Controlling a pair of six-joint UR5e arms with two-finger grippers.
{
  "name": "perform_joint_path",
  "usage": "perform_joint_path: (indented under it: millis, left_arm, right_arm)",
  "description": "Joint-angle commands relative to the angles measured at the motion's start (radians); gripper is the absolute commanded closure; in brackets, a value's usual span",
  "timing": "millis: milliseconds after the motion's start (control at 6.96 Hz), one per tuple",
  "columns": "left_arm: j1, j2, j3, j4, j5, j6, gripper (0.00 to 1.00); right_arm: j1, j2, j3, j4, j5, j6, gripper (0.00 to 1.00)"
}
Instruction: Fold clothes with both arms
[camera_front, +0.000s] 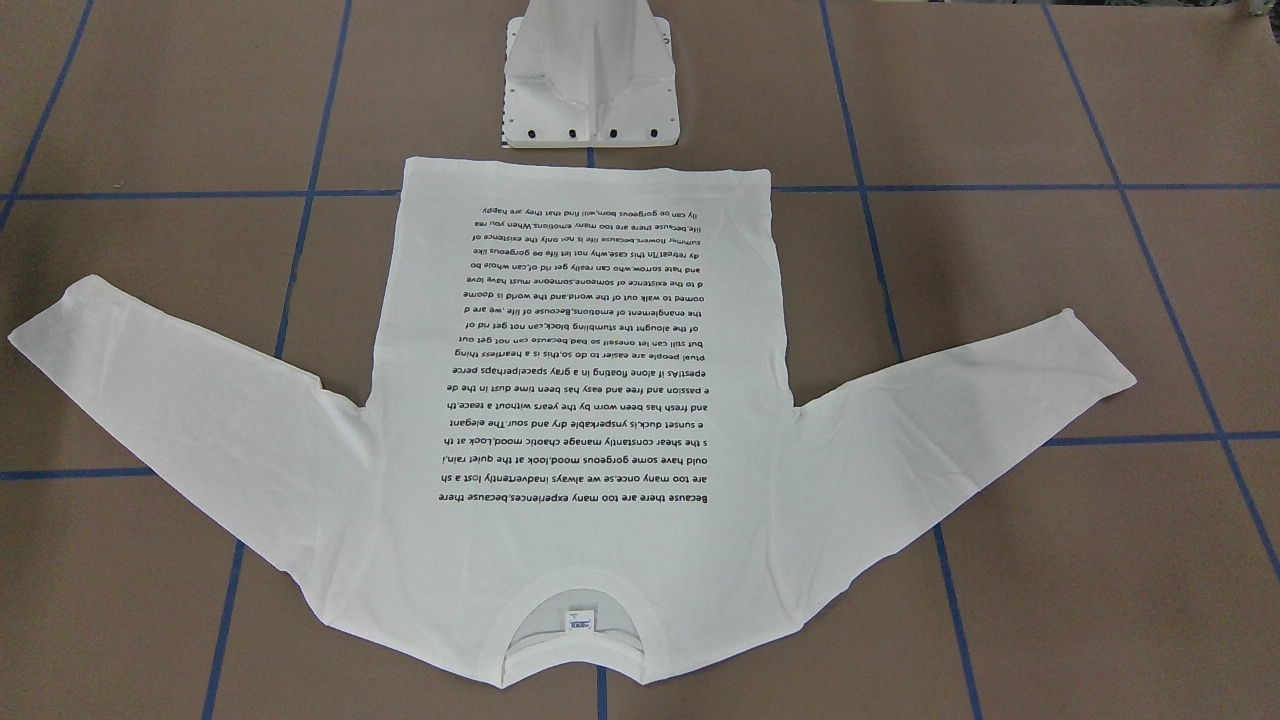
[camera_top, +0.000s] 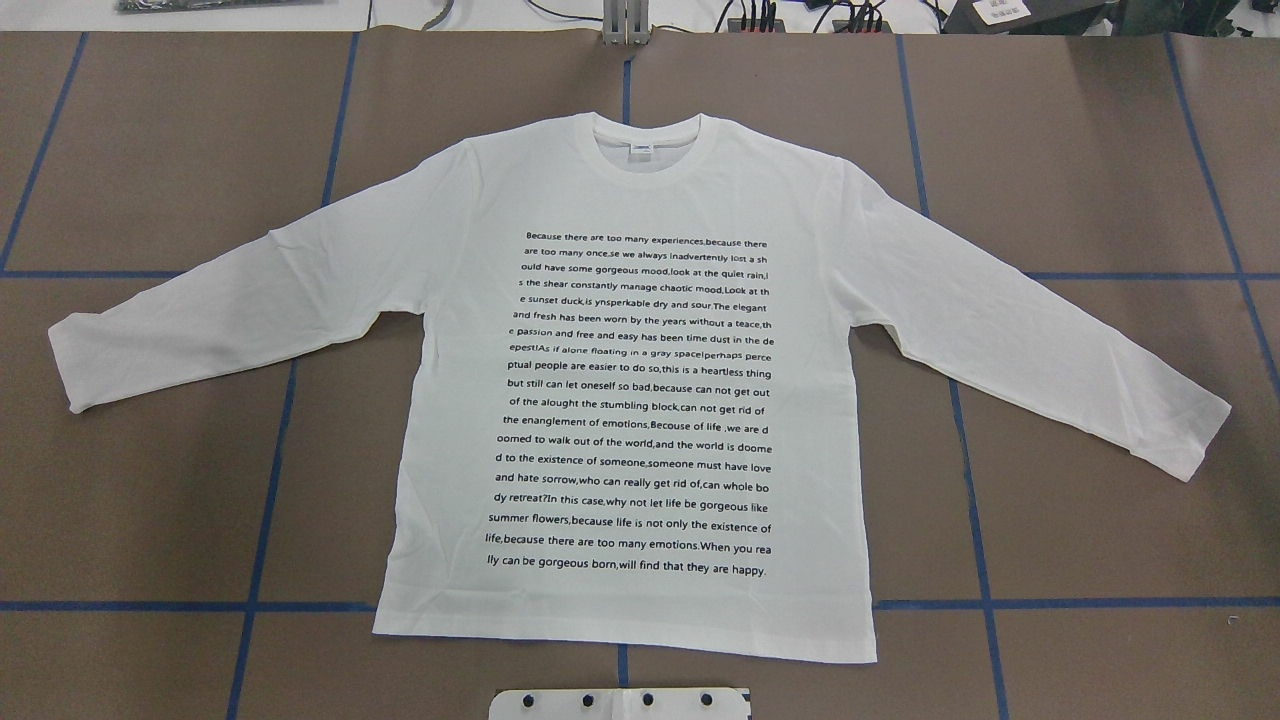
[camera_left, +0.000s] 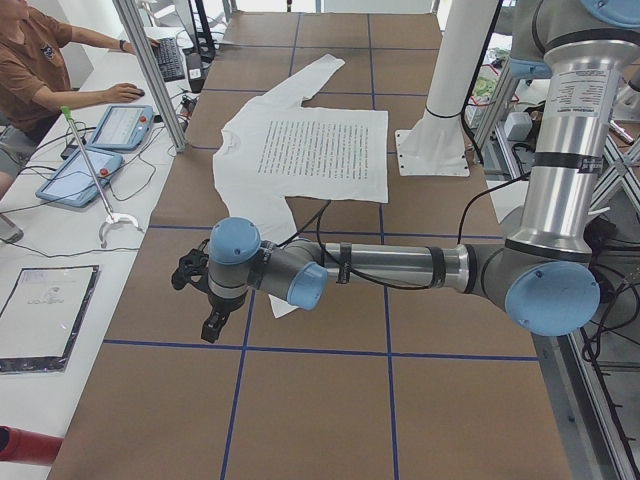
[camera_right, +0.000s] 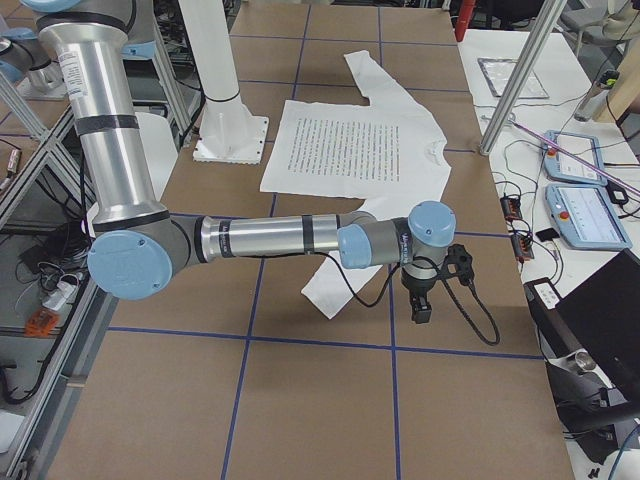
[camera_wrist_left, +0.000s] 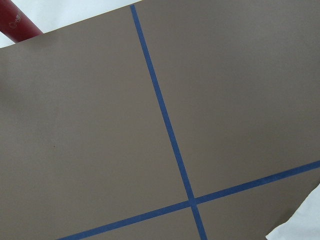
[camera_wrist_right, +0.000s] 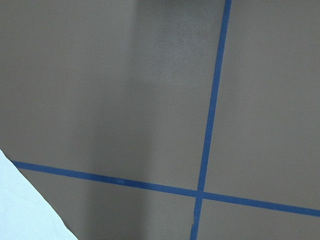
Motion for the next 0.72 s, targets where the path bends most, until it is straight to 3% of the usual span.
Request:
perform_joint_path:
  millis: [0,575]
  left_arm:
    - [0.001,0.020,0.018,-0.017,-0.007,-0.001,0.00]
    - [0.001,0.019,-0.011,-0.017,-0.011,-0.004,0.00]
  right_arm:
    - [0.000,-0.016,0.024,0.004,0.013,-0.001,0.00]
    - [-0.009,-0.032,0.027,0.005,0.014,-0.003,0.00]
